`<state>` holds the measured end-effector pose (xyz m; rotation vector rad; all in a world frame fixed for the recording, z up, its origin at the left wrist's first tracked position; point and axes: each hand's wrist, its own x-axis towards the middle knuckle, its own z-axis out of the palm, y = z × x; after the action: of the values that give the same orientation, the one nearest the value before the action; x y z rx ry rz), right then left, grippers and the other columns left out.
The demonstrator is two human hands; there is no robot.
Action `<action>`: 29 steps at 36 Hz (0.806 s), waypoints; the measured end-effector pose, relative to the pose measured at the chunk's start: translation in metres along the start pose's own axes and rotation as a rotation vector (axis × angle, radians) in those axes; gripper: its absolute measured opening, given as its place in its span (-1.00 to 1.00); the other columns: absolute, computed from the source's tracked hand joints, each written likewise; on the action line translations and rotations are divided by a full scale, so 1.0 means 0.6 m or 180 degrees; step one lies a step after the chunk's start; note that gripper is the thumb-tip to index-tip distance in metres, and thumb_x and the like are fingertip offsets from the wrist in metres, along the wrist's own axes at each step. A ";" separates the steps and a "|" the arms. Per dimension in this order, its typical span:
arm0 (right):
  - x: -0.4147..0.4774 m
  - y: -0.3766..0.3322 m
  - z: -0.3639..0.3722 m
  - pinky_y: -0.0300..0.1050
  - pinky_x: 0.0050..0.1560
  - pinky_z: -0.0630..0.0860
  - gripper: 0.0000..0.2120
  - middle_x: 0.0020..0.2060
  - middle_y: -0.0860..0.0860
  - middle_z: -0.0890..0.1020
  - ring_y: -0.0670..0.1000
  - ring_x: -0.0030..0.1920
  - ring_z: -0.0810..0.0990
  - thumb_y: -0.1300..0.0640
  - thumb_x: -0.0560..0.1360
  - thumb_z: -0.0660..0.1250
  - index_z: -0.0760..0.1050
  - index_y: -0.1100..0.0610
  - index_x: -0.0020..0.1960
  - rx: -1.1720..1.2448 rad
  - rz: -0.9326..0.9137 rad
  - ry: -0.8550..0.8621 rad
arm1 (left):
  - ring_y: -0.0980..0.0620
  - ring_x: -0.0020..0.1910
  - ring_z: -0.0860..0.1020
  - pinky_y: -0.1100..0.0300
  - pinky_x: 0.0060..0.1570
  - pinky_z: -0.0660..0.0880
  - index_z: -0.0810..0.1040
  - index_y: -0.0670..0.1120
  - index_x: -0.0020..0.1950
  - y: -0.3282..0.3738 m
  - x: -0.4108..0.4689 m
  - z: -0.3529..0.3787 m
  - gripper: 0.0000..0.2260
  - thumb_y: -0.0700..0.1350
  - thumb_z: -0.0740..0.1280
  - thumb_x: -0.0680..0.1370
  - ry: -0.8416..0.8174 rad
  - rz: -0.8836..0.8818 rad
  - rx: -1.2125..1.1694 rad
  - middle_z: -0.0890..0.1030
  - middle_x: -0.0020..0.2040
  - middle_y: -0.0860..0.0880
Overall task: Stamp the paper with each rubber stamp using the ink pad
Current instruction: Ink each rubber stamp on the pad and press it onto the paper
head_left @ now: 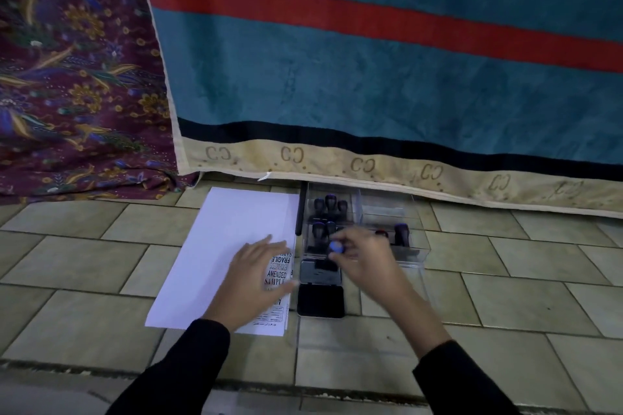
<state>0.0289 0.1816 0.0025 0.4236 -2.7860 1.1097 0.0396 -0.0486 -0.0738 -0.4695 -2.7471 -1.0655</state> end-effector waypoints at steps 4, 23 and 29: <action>-0.031 -0.004 0.025 -0.20 0.03 0.59 -0.74 -0.01 0.05 0.60 -0.05 -0.11 0.63 0.20 0.42 0.43 0.56 0.16 0.10 -0.0100 -0.0236 -0.0189 | 0.37 0.47 -0.09 0.11 0.51 -0.19 0.18 0.14 0.51 0.011 -0.006 0.032 -0.09 0.60 0.14 0.28 -0.0544 0.0130 0.0634 0.17 0.52 0.24; -0.056 -0.005 0.031 -0.12 0.00 0.58 -0.76 -0.04 0.04 0.60 -0.02 -0.10 0.60 0.18 0.41 0.44 0.58 0.18 0.07 -0.0245 -0.0383 -0.0293 | 0.23 0.53 -0.06 0.02 0.53 -0.12 0.21 0.13 0.50 0.019 -0.012 0.043 -0.09 0.55 0.22 0.25 -0.0591 -0.0027 0.0719 0.22 0.52 0.21; -0.050 -0.013 0.030 -0.14 -0.02 0.56 -0.80 -0.06 0.05 0.61 0.00 -0.10 0.60 0.19 0.38 0.46 0.60 0.18 0.00 -0.0400 -0.0367 -0.0406 | 0.24 0.53 -0.04 0.04 0.53 -0.13 0.26 0.12 0.48 0.017 -0.007 0.044 -0.09 0.55 0.23 0.23 -0.0541 -0.0027 0.0734 0.26 0.50 0.21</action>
<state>0.0597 0.1703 -0.0117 0.6528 -2.8772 0.9077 0.0462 -0.0244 -0.0878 -0.5361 -2.9738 -0.7270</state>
